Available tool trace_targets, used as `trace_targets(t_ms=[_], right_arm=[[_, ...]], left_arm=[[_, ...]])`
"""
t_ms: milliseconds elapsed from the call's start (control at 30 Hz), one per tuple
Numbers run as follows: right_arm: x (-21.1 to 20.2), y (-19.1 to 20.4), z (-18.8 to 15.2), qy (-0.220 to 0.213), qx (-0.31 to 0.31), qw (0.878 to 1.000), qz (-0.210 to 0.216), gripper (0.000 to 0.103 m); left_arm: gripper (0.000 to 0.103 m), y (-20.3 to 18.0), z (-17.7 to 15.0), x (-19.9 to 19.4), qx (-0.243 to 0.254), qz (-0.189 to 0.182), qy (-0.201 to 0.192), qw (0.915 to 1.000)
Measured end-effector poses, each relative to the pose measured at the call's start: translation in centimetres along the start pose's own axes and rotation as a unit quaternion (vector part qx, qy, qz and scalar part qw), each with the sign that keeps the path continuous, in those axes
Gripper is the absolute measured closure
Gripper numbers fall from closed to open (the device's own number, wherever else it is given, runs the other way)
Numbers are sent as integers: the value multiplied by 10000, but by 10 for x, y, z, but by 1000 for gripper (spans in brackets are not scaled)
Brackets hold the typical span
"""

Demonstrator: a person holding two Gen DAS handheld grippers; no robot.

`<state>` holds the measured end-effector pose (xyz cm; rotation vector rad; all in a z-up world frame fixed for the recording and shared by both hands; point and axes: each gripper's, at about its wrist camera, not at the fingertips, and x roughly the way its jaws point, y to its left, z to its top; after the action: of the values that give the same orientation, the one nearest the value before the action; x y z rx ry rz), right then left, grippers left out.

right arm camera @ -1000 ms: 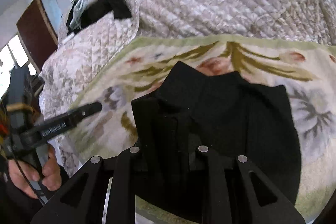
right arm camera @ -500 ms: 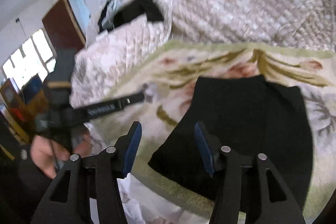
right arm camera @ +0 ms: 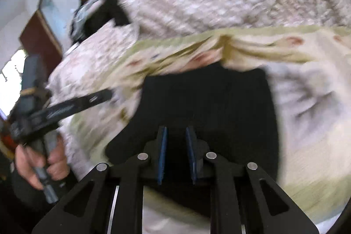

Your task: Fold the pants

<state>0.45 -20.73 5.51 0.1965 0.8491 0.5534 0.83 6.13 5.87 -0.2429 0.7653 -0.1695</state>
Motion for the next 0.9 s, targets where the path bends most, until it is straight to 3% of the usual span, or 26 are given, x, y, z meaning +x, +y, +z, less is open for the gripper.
trace_targets(t_ms=[100,200,300,367,433,733,900], right_arm=[[4,-26,26,104,-127,9990,-415,84],[26,-46,48,376,-237,9975,-555,84],[54,-61,57,596,-304,9948,-768,85],[67,-80,57,722,-182,9924,-982,94],[66,-95,59,610,149,9940,-895,103],[38,-90,57,321,250,9952,-893,101],[11,-72,46,120,212,9963,-828,90]], left_arm=[[60,-28,14,14,308,-388,90,9987],[60,-49,22,38,627,-451,233,9967],[60,-51,16,71,747,-251,561,9953],[58,-44,7,82,686,-241,675,9951],[58,-43,6,80,671,-272,620,9955],[58,-49,7,68,835,-103,475,9953],[59,-53,0,52,911,-26,425,9949]])
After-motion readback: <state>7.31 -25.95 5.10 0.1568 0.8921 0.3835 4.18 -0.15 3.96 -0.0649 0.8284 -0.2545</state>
